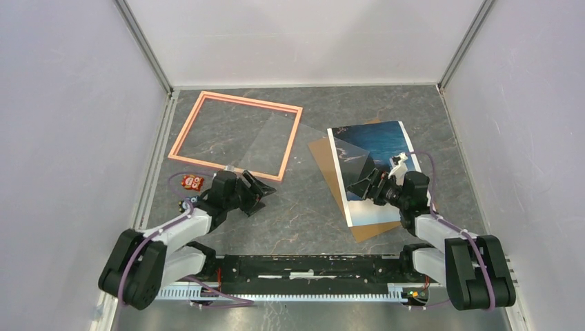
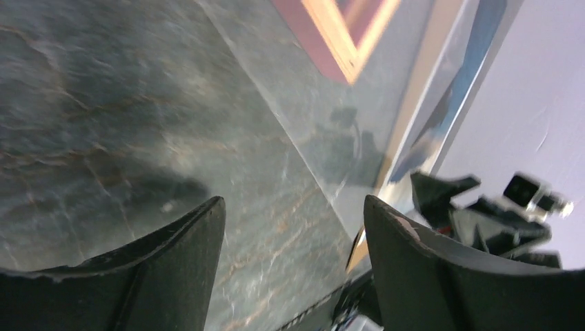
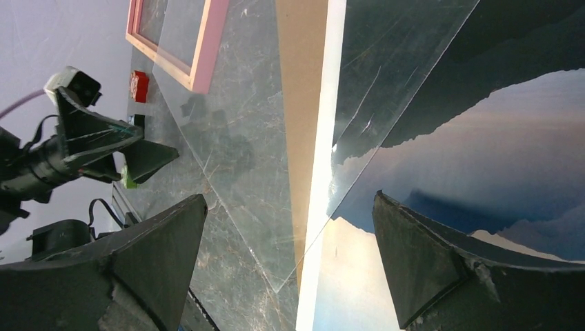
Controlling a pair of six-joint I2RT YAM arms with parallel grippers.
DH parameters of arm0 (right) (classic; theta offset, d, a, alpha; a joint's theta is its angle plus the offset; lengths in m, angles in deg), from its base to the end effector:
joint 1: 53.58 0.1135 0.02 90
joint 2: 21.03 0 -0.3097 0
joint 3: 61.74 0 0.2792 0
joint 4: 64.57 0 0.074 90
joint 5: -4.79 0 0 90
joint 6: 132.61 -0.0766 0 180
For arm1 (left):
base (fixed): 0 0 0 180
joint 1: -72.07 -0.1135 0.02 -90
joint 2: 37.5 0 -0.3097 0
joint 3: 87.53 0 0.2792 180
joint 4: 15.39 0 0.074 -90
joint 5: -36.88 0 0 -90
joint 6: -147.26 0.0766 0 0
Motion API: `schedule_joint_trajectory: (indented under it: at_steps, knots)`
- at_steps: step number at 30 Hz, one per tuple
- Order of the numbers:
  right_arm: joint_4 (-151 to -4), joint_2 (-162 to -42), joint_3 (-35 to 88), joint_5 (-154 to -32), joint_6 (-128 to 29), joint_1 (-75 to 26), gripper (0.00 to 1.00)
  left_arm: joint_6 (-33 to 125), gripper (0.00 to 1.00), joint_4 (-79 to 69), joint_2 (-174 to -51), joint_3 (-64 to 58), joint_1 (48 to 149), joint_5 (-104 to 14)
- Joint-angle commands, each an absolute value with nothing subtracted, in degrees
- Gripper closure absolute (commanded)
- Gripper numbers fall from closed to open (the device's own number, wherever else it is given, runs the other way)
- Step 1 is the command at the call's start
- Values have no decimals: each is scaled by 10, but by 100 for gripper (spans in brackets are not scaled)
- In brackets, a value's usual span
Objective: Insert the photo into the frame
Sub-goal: Pick up the photo frame item at the center of the board.
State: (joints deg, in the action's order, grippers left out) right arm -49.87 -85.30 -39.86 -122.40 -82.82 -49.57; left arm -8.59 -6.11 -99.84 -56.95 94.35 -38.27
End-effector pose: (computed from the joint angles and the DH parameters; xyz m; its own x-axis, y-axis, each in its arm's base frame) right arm 0.2076 0.0610 0.1415 -0.7347 0.4641 -0.4949 -0.1510 0.5993 0.7862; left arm 0.2010 -0.1036 0.1436 -0.7462 -0.6474 -0.1550 -0.3313 0.5631 -0.7571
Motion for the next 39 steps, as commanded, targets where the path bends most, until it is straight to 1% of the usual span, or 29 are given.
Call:
schedule_joint_trajectory:
  at_steps: [1, 2, 4, 5, 8, 13, 15, 18, 21, 25, 29, 32, 35, 39]
  knots:
    - [-506, -820, -410, -1214, -812, -494, 4, -220, 26, -302, -1068, -624, 947, -463]
    - [-509, -813, -412, -1214, -810, -494, 4, -234, 32, -343, -1097, -633, 949, -465]
    - [-517, -800, -415, -1212, -804, -494, 4, -240, 40, -410, -1147, -635, 951, -465]
    - [-518, -796, -418, -1211, -801, -494, 3, -243, 42, -428, -1170, -632, 954, -465]
    - [-517, -795, -427, -1212, -798, -494, 3, -267, 45, -493, -1233, -634, 959, -466]
    - [-490, -808, -441, -1218, -804, -494, 3, -309, 56, -705, -1335, -672, 959, -484]
    - [-475, -819, -444, -1227, -807, -494, 3, -333, 62, -778, -1384, -679, 958, -482]
    - [-438, -838, -450, -1250, -819, -487, 3, -379, 74, -910, -1473, -682, 946, -450]
    - [-407, -845, -454, -1251, -834, -469, 3, -403, 82, -921, -1511, -664, 919, -383]
    - [-400, -856, -451, -1240, -845, -456, 3, -368, 90, -921, -1456, -678, 888, -383]
    - [-339, -883, -458, -1232, -891, -447, 3, -374, 92, -897, -1437, -672, 853, -349]
    - [-270, -921, -464, -1203, -963, -422, 3, -394, 96, -918, -1462, -671, 847, -338]
    - [-182, -961, -465, -1185, -1038, -389, 4, -403, 98, -921, -1478, -655, 844, -317]
    - [-81, -1009, -470, -1140, -1126, -368, 10, -397, 98, -922, -1467, -655, 844, -313]
